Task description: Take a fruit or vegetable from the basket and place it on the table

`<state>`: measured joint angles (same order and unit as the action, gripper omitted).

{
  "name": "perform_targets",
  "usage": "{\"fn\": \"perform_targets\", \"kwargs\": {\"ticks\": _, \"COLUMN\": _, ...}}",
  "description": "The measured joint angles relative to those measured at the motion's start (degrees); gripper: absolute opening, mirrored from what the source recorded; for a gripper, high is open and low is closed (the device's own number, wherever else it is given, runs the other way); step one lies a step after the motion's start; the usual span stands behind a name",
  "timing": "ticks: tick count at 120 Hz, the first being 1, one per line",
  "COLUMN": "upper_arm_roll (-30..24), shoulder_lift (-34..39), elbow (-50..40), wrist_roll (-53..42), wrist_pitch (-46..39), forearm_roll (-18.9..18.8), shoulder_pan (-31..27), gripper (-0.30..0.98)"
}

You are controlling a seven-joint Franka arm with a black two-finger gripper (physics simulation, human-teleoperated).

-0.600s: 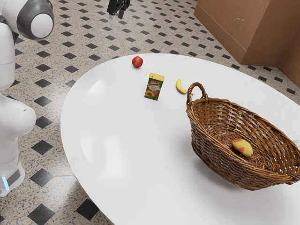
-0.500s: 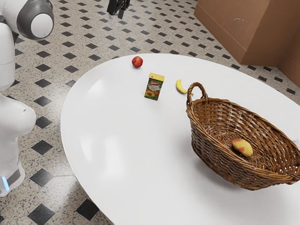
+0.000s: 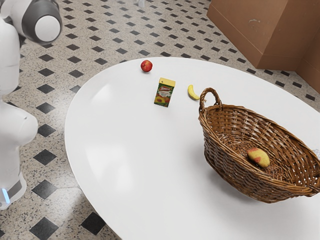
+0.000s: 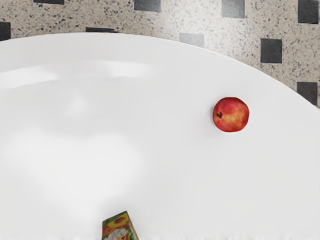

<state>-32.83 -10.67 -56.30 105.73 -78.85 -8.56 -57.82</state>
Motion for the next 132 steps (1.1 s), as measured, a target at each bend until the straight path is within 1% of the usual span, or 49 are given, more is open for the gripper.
{"fn": "perform_targets", "kwargs": {"ticks": 7, "upper_arm_roll": -0.2, "shoulder_lift": -1.4, "elbow": -0.1, "wrist_roll": -0.2, "wrist_pitch": -1.3, "forearm_roll": -0.7, "shoulder_pan": 1.2, "gripper": 0.69}}
{"fn": "perform_targets", "kwargs": {"ticks": 13, "upper_arm_roll": -0.1, "shoulder_lift": -4.0, "elbow": -0.2, "wrist_roll": -0.4, "wrist_pitch": -2.1, "forearm_roll": -1.4, "shoulder_pan": 1.4, "gripper": 0.69}}
{"fn": "perform_targets", "kwargs": {"ticks": 24, "upper_arm_roll": 0.0, "shoulder_lift": -10.7, "elbow": -0.1, "wrist_roll": -0.8, "wrist_pitch": -3.3, "forearm_roll": -4.5, "shoulder_pan": 1.1, "gripper": 0.69}}
{"fn": "perform_targets", "kwargs": {"ticks": 35, "upper_arm_roll": -0.2, "shoulder_lift": -14.6, "elbow": 0.1, "wrist_roll": -1.2, "wrist_pitch": -4.8, "forearm_roll": -6.6, "shoulder_pan": 1.4, "gripper": 0.69}}
{"fn": "perform_targets", "kwargs": {"ticks": 48, "upper_arm_roll": -0.3, "shoulder_lift": -17.5, "elbow": 0.2, "wrist_roll": -1.6, "wrist_pitch": -7.4, "forearm_roll": -7.7, "shoulder_pan": 5.0, "gripper": 0.69}}
{"fn": "perform_targets", "kwargs": {"ticks": 85, "upper_arm_roll": -0.2, "shoulder_lift": -24.5, "elbow": 0.2, "wrist_roll": -2.3, "wrist_pitch": -13.7, "forearm_roll": -8.4, "shoulder_pan": 17.1, "gripper": 0.69}}
{"fn": "perform_targets", "kwargs": {"ticks": 97, "upper_arm_roll": -0.4, "shoulder_lift": -25.2, "elbow": 0.5, "wrist_roll": -2.5, "wrist_pitch": -17.0, "forearm_roll": -8.5, "shoulder_pan": 20.4, "gripper": 0.69}}
{"fn": "perform_targets", "kwargs": {"ticks": 112, "upper_arm_roll": -0.2, "shoulder_lift": -25.9, "elbow": 0.5, "wrist_roll": -2.4, "wrist_pitch": -21.9, "forearm_roll": -8.4, "shoulder_pan": 26.2, "gripper": 0.68}}
{"fn": "perform_targets", "kwargs": {"ticks": 123, "upper_arm_roll": -0.8, "shoulder_lift": -26.5, "elbow": 0.5, "wrist_roll": -1.6, "wrist_pitch": -26.1, "forearm_roll": -8.0, "shoulder_pan": 28.2, "gripper": 0.68}}
{"fn": "perform_targets", "kwargs": {"ticks": 132, "upper_arm_roll": -1.6, "shoulder_lift": -27.4, "elbow": 0.5, "wrist_roll": -0.8, "wrist_pitch": -29.8, "forearm_roll": -7.0, "shoulder_pan": 29.3, "gripper": 0.68}}
